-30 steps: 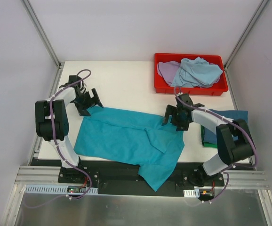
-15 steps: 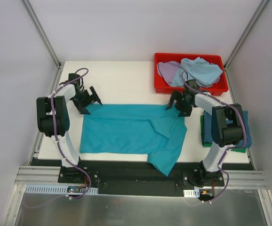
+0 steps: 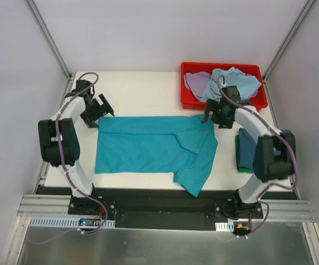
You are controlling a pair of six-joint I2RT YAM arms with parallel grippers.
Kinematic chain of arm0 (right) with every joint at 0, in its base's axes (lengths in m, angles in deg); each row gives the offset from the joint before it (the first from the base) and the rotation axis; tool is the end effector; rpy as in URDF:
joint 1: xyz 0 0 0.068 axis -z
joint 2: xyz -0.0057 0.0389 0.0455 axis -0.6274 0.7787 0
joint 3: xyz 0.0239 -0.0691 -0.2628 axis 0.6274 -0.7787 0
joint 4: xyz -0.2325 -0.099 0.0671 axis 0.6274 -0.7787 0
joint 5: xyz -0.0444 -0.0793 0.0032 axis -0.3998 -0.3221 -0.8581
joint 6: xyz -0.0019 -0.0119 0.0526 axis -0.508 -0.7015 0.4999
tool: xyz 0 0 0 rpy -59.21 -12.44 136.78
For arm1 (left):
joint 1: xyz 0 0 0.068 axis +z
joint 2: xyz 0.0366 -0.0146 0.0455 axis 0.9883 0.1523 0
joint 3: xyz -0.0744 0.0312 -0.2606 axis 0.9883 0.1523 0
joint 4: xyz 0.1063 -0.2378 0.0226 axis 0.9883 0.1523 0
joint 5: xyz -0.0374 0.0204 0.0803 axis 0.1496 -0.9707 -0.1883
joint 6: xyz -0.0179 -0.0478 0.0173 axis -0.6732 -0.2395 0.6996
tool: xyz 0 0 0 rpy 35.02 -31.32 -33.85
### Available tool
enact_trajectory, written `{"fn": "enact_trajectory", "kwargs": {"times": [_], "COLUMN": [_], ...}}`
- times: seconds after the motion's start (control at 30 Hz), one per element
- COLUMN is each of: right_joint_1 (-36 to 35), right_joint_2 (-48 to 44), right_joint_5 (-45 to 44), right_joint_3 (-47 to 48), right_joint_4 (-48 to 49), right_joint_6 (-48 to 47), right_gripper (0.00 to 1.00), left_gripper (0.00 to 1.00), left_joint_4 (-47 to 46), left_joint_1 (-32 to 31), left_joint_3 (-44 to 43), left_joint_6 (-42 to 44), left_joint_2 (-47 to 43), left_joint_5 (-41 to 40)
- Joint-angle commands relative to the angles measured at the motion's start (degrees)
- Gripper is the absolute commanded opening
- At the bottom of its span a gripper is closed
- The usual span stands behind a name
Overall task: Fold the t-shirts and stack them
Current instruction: Fold the flattened tshirt in 1/3 of the way, then grap the side of the flattened tshirt closest away from the robot with both arms
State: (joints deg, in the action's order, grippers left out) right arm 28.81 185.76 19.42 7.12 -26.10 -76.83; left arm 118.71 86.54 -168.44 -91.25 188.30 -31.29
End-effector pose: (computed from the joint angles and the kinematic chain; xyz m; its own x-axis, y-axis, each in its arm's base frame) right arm 0.3709 0.0697 0.2209 -0.8340 -0.0331 -0.5507 -0.1403 0.9781 0.1537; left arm 0.3977 0.0289 0.2077 -0.7606 -0.5488 -0.3468 -0.3964 0.8157 -0.4214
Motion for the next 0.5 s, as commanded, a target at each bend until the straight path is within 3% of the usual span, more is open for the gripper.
{"fn": "enact_trajectory", "kwargs": {"times": [0.0,0.07,0.17,0.23,0.37,0.47], "right_joint_1": [-3.31,-6.02,-16.46,-22.1,-25.11,-26.51], "right_joint_2": [-21.03,-27.19,-37.21,-42.58,-48.58,-49.55], "right_joint_5": [-2.58,-1.96,-13.96,-16.54,-11.72,-9.17], "right_joint_3": [-9.48,-14.5,-22.49,-26.54,-33.58,-36.22], "right_joint_4": [-1.98,-1.89,-1.37,-1.89,-0.41,0.3], "right_joint_6": [-4.23,-7.56,-11.35,-9.79,-4.96,-5.2], "right_gripper": [0.96,0.96,0.96,0.96,0.96,0.96], "left_gripper": [0.99,0.99,0.99,0.99,0.99,0.98], "left_joint_4": [3.42,3.69,4.39,4.74,5.62,5.8], "left_joint_1": [0.24,0.15,-0.11,-0.11,-0.29,-0.64], "left_joint_3": [7.61,13.32,23.42,32.02,45.23,50.77], "left_joint_6": [-5.49,-8.65,-12.35,-15.68,-21.66,-24.57], "left_joint_2": [-16.75,-23.17,-33.35,-40.74,-54.89,-60.36], "left_joint_5": [-12.82,-14.68,-18.71,-21.44,-18.57,-17.06]}}
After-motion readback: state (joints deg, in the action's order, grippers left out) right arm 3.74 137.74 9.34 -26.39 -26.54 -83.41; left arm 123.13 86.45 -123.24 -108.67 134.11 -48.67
